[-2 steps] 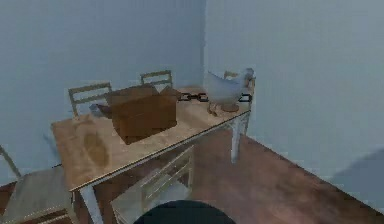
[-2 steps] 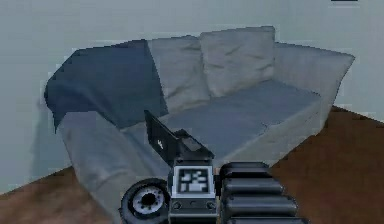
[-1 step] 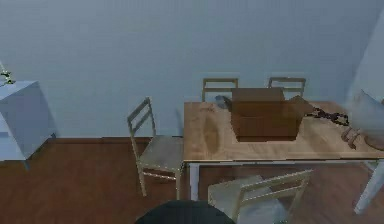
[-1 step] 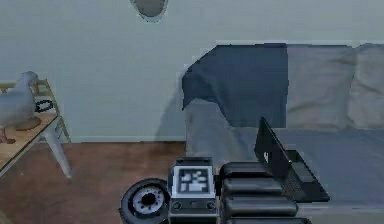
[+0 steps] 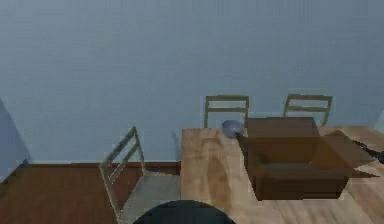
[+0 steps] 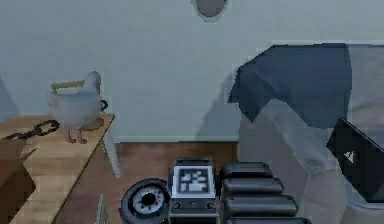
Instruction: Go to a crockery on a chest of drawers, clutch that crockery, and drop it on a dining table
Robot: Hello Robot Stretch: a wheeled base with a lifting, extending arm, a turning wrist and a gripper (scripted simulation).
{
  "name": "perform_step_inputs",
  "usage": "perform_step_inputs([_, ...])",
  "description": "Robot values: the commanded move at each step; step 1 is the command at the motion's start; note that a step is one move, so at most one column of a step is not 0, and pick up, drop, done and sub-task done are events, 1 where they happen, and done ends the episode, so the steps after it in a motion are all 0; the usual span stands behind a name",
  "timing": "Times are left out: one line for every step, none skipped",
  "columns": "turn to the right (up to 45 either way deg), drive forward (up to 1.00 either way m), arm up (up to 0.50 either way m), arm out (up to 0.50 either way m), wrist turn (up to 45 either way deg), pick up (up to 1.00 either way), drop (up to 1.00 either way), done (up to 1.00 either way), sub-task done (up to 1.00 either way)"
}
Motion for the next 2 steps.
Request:
perform_step_inputs([-45.0, 0.0, 0.0, 0.0, 0.0, 0.0, 0.0, 0.0, 0.0])
perform_step_inputs([-3.0, 0.0, 0.0, 0.0, 0.0, 0.0, 0.0, 0.0, 0.0])
